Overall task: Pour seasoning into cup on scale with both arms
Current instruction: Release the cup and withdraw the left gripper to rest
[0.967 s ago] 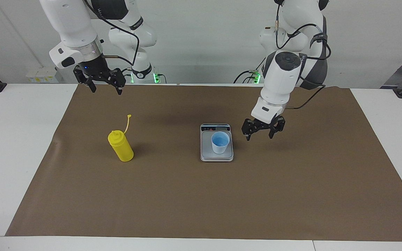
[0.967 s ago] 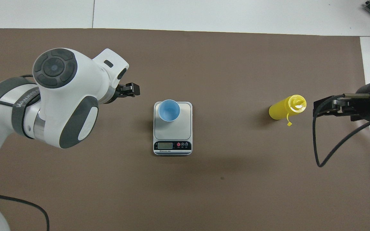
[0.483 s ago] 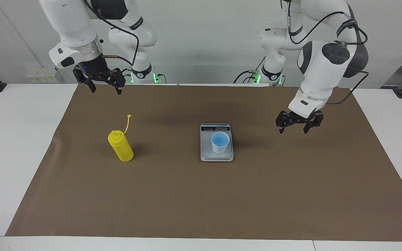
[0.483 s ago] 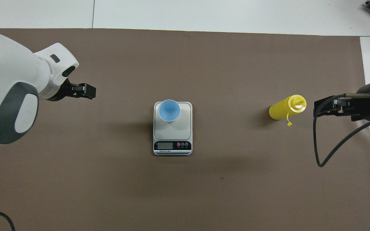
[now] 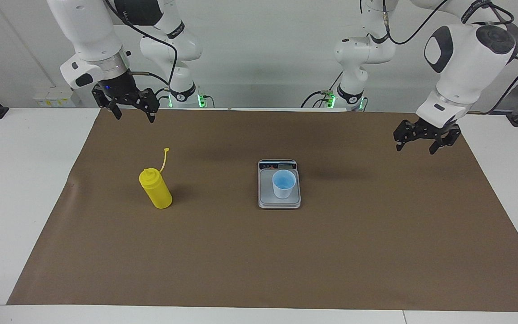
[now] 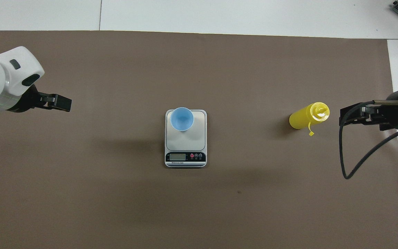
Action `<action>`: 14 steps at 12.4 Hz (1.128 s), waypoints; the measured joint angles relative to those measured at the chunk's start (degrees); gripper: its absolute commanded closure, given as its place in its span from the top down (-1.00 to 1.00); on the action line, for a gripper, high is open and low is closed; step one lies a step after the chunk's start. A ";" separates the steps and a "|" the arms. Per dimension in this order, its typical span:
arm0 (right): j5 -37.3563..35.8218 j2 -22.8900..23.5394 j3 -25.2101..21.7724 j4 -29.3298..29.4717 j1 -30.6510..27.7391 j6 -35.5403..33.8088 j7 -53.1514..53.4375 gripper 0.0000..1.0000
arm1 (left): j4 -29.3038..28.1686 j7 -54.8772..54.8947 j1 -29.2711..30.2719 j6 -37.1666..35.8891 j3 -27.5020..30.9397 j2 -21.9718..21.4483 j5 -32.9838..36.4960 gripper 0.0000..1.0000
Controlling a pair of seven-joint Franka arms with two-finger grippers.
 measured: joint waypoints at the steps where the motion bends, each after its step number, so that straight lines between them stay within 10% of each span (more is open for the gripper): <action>1: 0.00 0.00 0.00 -0.04 -0.03 0.23 -0.77 1.00 | 0.00 2.74 1.53 -1.41 0.03 -1.17 -0.01 1.00; 14: 16.58 -3.59 -0.24 -16.37 -12.75 18.17 -50.47 1.00 | 7.95 -0.80 4.44 -11.88 -1.24 -4.42 -2.18 1.00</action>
